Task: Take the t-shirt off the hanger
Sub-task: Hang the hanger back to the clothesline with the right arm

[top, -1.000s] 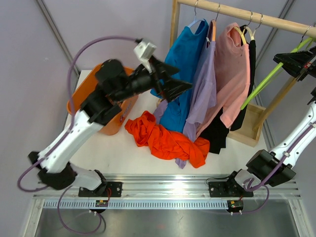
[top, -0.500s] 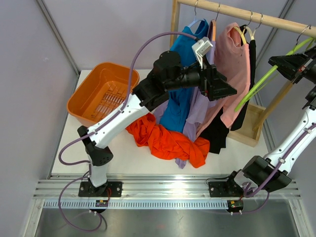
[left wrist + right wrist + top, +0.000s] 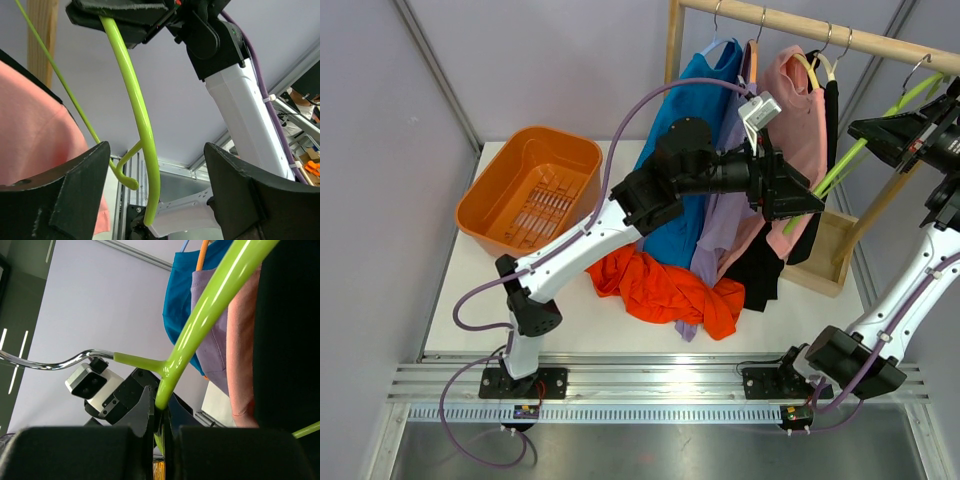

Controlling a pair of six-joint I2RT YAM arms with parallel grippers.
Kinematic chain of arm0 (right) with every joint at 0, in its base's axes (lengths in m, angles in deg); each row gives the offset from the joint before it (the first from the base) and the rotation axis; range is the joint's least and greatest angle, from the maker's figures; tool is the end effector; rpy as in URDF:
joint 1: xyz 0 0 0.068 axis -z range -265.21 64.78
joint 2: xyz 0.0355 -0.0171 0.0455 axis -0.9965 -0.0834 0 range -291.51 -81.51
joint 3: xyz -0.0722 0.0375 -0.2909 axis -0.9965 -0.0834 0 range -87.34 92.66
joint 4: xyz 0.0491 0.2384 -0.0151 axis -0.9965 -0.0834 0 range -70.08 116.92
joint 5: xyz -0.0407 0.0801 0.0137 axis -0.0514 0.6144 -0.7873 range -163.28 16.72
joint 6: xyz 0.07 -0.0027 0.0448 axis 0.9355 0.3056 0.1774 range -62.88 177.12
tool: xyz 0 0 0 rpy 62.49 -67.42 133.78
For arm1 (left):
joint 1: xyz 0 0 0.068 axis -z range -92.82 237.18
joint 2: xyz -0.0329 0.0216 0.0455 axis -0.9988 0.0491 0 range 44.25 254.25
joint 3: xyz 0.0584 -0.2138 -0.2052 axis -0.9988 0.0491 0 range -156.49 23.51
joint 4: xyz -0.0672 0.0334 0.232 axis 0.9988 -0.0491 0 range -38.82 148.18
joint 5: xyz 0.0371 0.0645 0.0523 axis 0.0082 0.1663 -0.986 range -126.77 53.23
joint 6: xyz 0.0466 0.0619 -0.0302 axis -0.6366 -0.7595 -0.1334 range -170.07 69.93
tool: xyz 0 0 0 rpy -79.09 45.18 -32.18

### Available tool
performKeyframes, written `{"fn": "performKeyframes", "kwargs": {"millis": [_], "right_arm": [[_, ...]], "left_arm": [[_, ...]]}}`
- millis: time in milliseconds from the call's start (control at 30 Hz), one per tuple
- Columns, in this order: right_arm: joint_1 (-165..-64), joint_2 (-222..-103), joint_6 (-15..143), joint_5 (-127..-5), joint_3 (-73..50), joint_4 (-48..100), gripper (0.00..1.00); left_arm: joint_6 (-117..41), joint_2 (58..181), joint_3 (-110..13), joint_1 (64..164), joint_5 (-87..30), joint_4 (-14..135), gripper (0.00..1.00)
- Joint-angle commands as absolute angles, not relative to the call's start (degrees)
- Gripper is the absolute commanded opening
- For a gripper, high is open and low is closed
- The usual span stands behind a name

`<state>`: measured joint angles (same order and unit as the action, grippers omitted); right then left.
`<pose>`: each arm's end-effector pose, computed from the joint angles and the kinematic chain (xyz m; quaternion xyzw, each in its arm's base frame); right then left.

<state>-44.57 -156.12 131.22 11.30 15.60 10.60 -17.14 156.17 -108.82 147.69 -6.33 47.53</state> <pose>0.1925 -0.0699 0.5740 0.1101 0.6915 0.5709 0.4287 0.1922 -0.4146 0.5447 0.3431 0.5560 -0.6531 0.3828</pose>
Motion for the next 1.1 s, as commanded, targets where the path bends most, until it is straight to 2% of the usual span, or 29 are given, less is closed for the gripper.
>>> {"fn": "performKeyframes", "kwargs": {"millis": [0,133,233,267,367,400,533,633,767,1067], "right_arm": [[-45.8,-152.8,128.5,14.3,16.4,18.8,0.00],[-46.3,-152.2,128.5,14.2,15.9,19.2,0.00],[-46.5,-151.8,128.6,14.2,15.8,19.0,0.00],[-46.6,-151.8,128.5,14.1,15.8,19.1,0.00],[-46.7,-151.6,128.5,14.2,15.4,19.0,0.00],[-46.8,-151.6,128.4,14.2,15.2,19.0,0.00],[-47.2,-150.9,128.2,14.2,14.7,18.8,0.00],[-47.4,-150.6,128.1,14.2,14.1,18.8,0.00],[-47.5,-150.2,128.0,14.3,12.9,18.8,0.01],[-47.7,-148.1,128.0,14.7,10.2,20.1,0.25]], "left_arm": [[-16.8,156.7,-111.5,148.7,-4.3,49.6,0.75],[-16.7,157.2,-111.5,149.4,-4.1,49.2,0.68],[-16.6,157.7,-111.6,149.9,-3.9,49.1,0.59],[-16.5,157.6,-111.6,149.9,-3.7,49.1,0.49],[-16.3,157.7,-111.6,150.1,-3.7,50.0,0.34],[-16.1,157.8,-111.6,150.2,-3.5,50.2,0.26],[-14.7,158.1,-111.6,150.2,-2.8,52.4,0.17],[-14.2,158.2,-111.6,150.3,-2.8,53.7,0.00],[-14.9,158.1,-111.6,150.6,-3.3,54.6,0.00],[-21.3,156.3,-111.5,152.3,-9.2,53.2,0.00]]}}
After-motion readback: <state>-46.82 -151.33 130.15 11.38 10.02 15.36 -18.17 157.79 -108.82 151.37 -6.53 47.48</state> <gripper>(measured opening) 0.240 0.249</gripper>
